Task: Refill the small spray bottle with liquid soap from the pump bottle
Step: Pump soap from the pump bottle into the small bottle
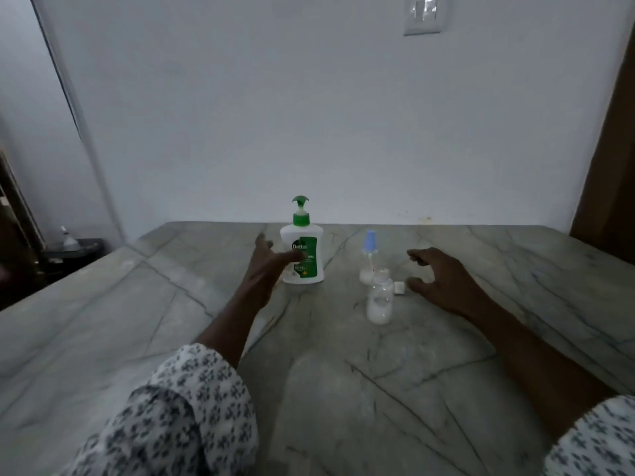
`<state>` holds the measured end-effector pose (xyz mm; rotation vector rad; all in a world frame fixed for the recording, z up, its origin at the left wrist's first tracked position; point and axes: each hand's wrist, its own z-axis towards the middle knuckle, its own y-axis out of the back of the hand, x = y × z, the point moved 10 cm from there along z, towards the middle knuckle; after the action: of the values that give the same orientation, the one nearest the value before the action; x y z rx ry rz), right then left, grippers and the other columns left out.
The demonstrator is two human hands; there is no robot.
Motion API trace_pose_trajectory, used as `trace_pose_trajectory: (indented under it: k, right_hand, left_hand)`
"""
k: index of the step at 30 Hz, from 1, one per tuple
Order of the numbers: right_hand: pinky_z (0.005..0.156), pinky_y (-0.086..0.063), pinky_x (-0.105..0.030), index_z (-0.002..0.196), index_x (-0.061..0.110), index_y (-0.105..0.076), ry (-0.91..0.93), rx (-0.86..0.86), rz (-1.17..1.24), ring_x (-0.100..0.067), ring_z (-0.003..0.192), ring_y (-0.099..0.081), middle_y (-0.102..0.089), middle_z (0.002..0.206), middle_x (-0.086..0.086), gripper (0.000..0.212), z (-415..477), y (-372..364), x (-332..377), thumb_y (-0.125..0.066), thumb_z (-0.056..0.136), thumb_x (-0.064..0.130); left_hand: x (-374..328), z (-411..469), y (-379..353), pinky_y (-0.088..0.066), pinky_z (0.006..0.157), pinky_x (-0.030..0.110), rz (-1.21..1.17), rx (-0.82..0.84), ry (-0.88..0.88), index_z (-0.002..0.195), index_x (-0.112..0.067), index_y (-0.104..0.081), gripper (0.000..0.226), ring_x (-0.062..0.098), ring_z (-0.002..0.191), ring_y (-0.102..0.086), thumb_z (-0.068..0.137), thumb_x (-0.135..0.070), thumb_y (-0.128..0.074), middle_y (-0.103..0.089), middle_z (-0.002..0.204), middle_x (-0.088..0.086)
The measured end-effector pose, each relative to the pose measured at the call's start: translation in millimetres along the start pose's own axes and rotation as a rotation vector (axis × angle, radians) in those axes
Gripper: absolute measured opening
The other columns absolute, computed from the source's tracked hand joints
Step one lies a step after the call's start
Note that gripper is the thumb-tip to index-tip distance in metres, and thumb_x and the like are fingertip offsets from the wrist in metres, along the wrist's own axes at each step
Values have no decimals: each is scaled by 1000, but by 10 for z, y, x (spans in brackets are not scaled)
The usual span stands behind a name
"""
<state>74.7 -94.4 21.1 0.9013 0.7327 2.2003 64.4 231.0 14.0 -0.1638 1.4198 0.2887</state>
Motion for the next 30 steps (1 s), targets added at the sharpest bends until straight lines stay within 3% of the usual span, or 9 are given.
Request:
trace_pose_trajectory:
  k: [2,5,14,16,20,23,25,27,30]
  right_hand:
    - [92,-48,-35,130,9,-55,0,0,7,-22,106,-60,-62,119,-9,58,-8,-1,2,-76,77,20]
    - [91,-49,-35,130,10,-55,-4,15,2,-20,106,-60,-61,119,-8,58,-9,-21,-17,-76,78,23]
    - [89,-42,-23,128,12,-57,-17,-45,81,-16,107,-59,-61,120,-5,53,3,101,79,-74,78,16]
    - [88,-41,-22,124,12,-59,-18,-111,131,-16,105,-59,-62,118,-4,48,24,245,184,-73,79,14]
    - [82,-47,-23,116,17,-65,-8,-309,321,-7,94,-62,-66,109,6,34,85,677,589,-70,83,17]
    - [74,-48,-20,113,21,-66,27,-293,378,-1,84,-61,-67,102,11,29,135,730,1001,-69,85,27]
    - [72,-48,-19,116,22,-64,14,-244,358,-3,86,-61,-65,101,11,34,122,651,1143,-68,84,34]
    - [73,-50,-23,120,20,-62,-28,-220,350,-8,87,-62,-65,103,7,39,37,552,1115,-67,85,37]
    - [73,-47,-24,124,14,-58,-151,-104,284,-12,88,-62,-65,109,0,47,-163,275,870,-70,83,36]
  left_hand:
    - [-52,65,-101,-50,100,51,23,112,-84,145,-5,-34,82,38,121,-57,76,2,-77,-56,135,20]
    - [-102,120,-157,-57,86,44,35,117,-190,126,-8,-55,57,27,100,-68,75,3,-77,-69,113,14]
    - [-115,6,-131,-60,79,41,105,67,-175,113,-8,-66,43,25,92,-72,73,-1,-80,-73,102,9]
    - [-174,-166,-167,-59,80,42,139,112,-210,115,-10,-66,48,28,94,-70,70,-4,-82,-72,104,12]
    - [-268,-533,-235,-59,77,38,142,111,-269,100,-19,-69,43,27,85,-69,58,-22,-76,-73,92,9]
    - [-215,-679,-282,-57,75,37,37,98,-265,111,-18,-62,51,30,91,-66,61,-21,-71,-69,98,10]
    - [-215,-715,-356,-55,74,29,-48,181,-261,133,-24,-48,70,24,97,-65,67,-23,-71,-65,110,3]
    - [-282,-715,-385,-53,86,33,-115,251,-272,151,-34,-29,91,19,111,-63,72,-40,-74,-59,130,-3]
    - [-442,-700,-377,-48,102,43,-217,304,-319,155,-29,-27,103,26,126,-58,71,-73,-67,-57,141,7]
